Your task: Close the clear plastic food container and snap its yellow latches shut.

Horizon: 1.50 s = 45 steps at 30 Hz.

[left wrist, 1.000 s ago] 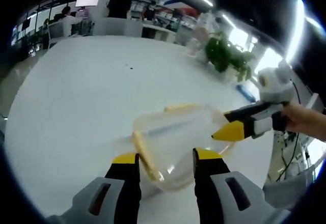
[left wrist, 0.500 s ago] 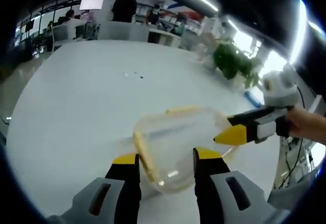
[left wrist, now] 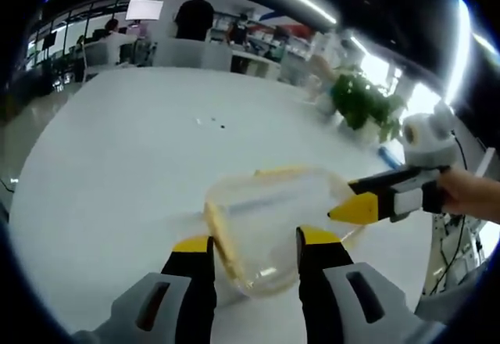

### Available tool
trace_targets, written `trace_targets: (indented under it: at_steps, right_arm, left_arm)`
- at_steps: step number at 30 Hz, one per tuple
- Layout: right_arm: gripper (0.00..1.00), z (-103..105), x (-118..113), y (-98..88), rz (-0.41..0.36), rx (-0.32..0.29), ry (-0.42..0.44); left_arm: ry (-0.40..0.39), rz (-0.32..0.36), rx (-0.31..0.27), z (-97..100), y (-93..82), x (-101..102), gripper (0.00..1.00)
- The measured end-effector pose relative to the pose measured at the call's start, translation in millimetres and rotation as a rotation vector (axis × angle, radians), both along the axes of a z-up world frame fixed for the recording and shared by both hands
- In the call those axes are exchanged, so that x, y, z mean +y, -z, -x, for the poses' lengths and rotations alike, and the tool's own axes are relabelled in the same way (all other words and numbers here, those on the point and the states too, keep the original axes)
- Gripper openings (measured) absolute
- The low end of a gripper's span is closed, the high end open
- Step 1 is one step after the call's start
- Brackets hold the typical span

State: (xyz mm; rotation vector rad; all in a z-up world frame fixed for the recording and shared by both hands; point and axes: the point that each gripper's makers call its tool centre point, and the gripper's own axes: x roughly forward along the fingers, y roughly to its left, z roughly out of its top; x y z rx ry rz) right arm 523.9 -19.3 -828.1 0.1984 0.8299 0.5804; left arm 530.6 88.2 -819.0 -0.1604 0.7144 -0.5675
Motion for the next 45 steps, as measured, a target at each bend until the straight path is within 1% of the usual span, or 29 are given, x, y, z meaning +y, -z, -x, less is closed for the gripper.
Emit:
trace_targets:
  at_steps: [4,7,9,11,15,16,17,18,19,20,21,22,24,25,27,29,30,33,36,40,45]
  right_arm:
    - [0.51,0.0,0.4,-1.1,0.000,0.000,0.005]
    - [0.52,-0.2,0.3,-1.1,0.004,0.018,0.011]
    - [0.52,0.5,0.0,-1.2,0.006,0.028,0.014]
    - [0.52,0.1,-0.2,-0.9,0.004,0.028,0.015]
    - [0.53,1.6,1.1,-1.5,0.010,0.023,0.025]
    - [0.54,1.8,1.7,-1.6,0.014,0.019,0.024]
    - [0.55,1.3,2.3,-1.4,0.019,0.013,0.022]
    - [0.56,-1.2,1.5,-2.7,0.042,-0.018,0.006]
    - [0.57,-1.6,2.1,-3.4,0.053,-0.023,0.003]
    - [0.58,-3.2,0.5,-5.5,0.090,-0.056,-0.027]
    - [0.58,-4.0,0.9,-6.9,0.107,-0.071,-0.044]
    - [0.58,-3.1,1.2,-7.7,0.113,-0.071,-0.051]
    - [0.57,-3.4,0.0,-7.3,0.108,-0.057,-0.036]
    - [0.56,-3.5,-2.1,-7.7,0.093,-0.051,-0.020]
    - [0.58,-3.8,-2.7,-13.1,0.035,-0.053,0.024]
    - [0.58,-0.8,-5.5,-14.7,0.041,-0.059,0.017]
    - [0.58,1.6,-6.3,-16.5,0.044,-0.066,0.012]
    - [0.59,7.8,-7.1,-18.4,0.042,-0.068,-0.002]
    - [0.60,15.3,-8.0,-21.0,0.050,-0.076,-0.017]
    - [0.62,24.0,-10.0,-25.9,0.056,-0.085,-0.022]
    - [0.64,35.6,-13.8,-32.6,0.070,-0.105,-0.030]
  left_arm:
    - [-0.003,0.002,0.002,0.8,0.0,0.0,0.39]
    - [-0.006,0.011,0.006,0.2,-0.2,0.3,0.39]
    - [0.000,0.021,0.020,0.0,-0.5,-0.1,0.39]
    - [0.015,0.022,0.029,0.1,-0.1,0.6,0.40]
    - [0.014,0.020,0.032,2.5,-0.5,-1.2,0.42]
    - [0.067,-0.017,0.005,5.4,-0.3,-4.7,0.45]
    - [0.088,-0.029,-0.002,7.0,-0.6,-7.0,0.48]
    - [0.079,-0.025,0.006,8.4,-0.6,-8.7,0.49]
    - [0.072,-0.023,0.008,7.4,-0.7,-8.0,0.49]
    - [0.067,-0.019,0.014,6.7,-0.5,-6.7,0.49]
    - [0.065,-0.018,0.015,6.5,-0.4,-6.5,0.49]
    - [0.064,-0.018,0.015,6.4,-0.2,-6.5,0.49]
    - [0.066,-0.017,0.016,7.0,-0.4,-6.5,0.50]
    - [0.084,-0.016,0.012,8.3,-0.5,-7.0,0.51]
    - [0.089,-0.011,0.008,10.8,-1.4,-5.6,0.51]
    - [0.084,0.001,0.007,13.4,-4.9,-4.8,0.52]
    - [0.081,0.016,-0.007,14.0,-9.0,-5.5,0.52]
    - [0.080,0.021,-0.025,18.4,-16.9,-5.0,0.53]
    - [0.100,0.006,-0.045,24.5,-21.1,-4.8,0.54]
    - [0.131,-0.033,-0.087,33.2,-27.0,-3.3,0.58]
    - [0.138,-0.049,-0.115,44.9,-35.2,-1.6,0.60]
